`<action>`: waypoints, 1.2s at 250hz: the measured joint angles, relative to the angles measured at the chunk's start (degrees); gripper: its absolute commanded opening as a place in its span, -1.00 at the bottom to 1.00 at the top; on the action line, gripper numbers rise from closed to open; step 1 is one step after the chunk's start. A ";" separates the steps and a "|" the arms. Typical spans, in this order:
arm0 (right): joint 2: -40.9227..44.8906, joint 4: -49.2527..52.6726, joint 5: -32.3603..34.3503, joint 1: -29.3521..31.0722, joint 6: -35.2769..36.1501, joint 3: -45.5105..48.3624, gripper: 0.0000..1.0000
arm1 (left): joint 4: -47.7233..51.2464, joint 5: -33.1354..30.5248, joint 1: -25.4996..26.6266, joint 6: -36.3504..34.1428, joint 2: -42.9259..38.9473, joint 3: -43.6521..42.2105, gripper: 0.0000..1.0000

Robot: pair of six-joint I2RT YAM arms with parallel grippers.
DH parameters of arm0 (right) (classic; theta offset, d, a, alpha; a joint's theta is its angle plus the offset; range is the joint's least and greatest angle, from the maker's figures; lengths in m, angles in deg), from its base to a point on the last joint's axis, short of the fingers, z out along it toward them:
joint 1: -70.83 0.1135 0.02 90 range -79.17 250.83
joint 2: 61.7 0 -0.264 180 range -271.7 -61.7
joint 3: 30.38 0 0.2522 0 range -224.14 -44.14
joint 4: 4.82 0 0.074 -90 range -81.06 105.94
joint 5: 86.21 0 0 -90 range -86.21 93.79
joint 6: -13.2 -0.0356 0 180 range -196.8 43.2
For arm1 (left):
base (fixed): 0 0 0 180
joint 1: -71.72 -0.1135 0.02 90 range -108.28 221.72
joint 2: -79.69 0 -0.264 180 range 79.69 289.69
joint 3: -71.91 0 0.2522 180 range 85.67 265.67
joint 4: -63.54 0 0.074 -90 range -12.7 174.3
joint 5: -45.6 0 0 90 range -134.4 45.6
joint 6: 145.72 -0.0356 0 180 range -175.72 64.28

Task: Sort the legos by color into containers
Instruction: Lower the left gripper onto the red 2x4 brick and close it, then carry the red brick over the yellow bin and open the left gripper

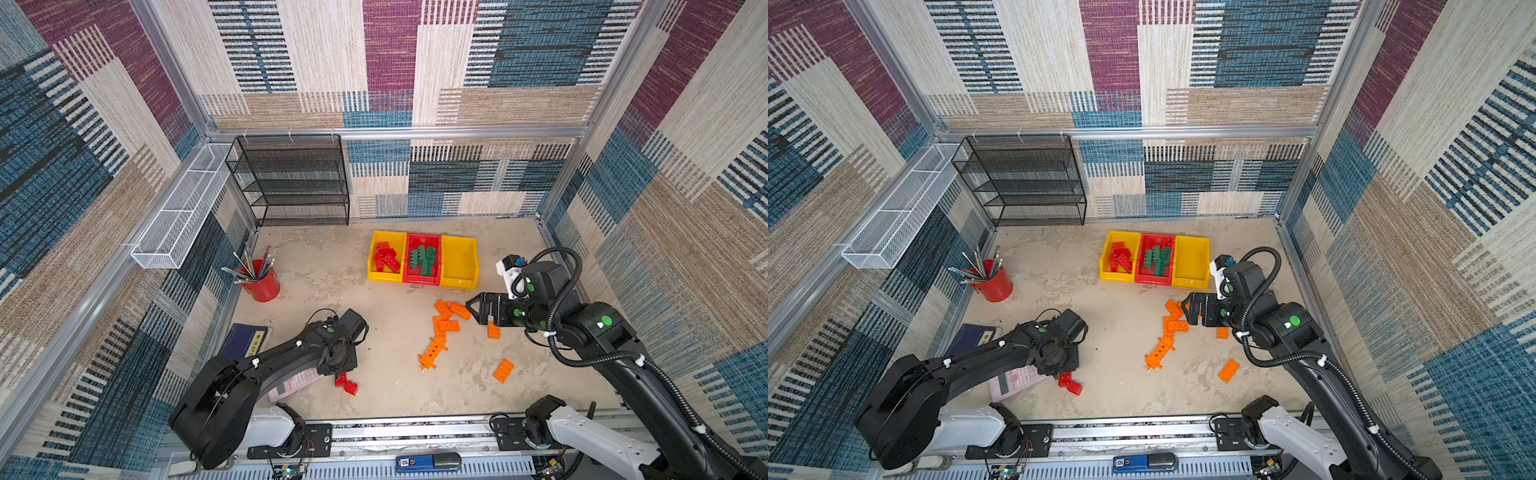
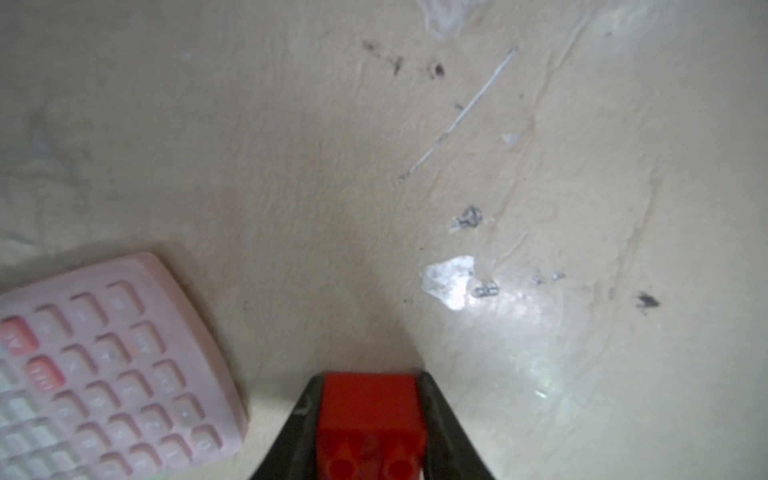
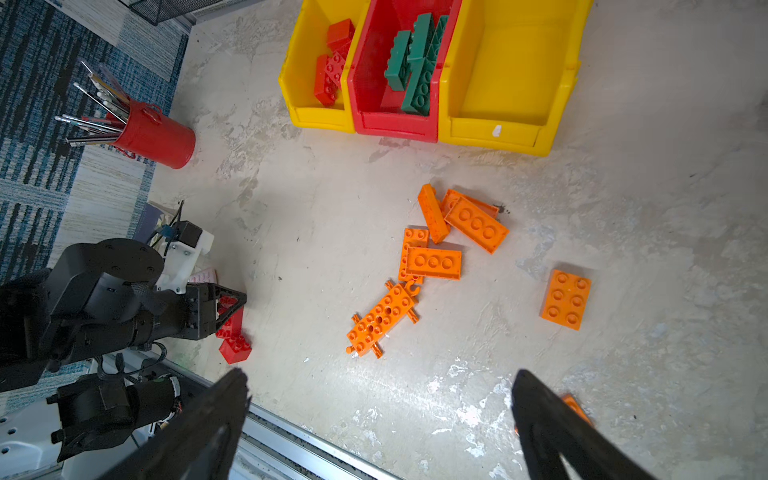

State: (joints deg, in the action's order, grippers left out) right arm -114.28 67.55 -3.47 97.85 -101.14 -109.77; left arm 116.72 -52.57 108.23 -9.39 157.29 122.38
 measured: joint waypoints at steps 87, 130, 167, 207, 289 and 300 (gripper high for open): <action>1.84 2.38 1.51 0.00 0.83 -0.52 1.00 | 5.01 -5.46 -0.13 -1.11 7.82 9.29 -0.41; 3.06 2.80 2.40 0.00 1.03 -0.31 1.00 | 7.54 -8.00 -0.48 -4.07 14.71 22.03 -0.41; 1.95 2.89 3.39 0.00 1.22 -0.22 1.00 | 10.12 -8.63 -1.84 -8.76 23.02 38.51 -0.41; -1.86 1.73 5.46 0.00 1.20 -1.07 1.00 | 13.64 -9.40 -4.85 -14.82 36.68 62.90 -0.41; -12.57 -3.43 11.93 -0.39 -0.15 -5.68 1.00 | 23.26 -5.92 -10.34 -24.48 70.18 120.78 -0.32; -13.99 -3.96 12.63 -0.44 -0.42 -6.54 1.00 | 22.93 -4.61 -11.02 -24.61 70.42 120.06 -0.26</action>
State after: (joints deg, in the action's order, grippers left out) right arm -128.27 63.59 9.16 97.42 -101.55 -116.30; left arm 139.65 -57.18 97.21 -34.01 227.72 242.44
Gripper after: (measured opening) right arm 0.998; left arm 0.354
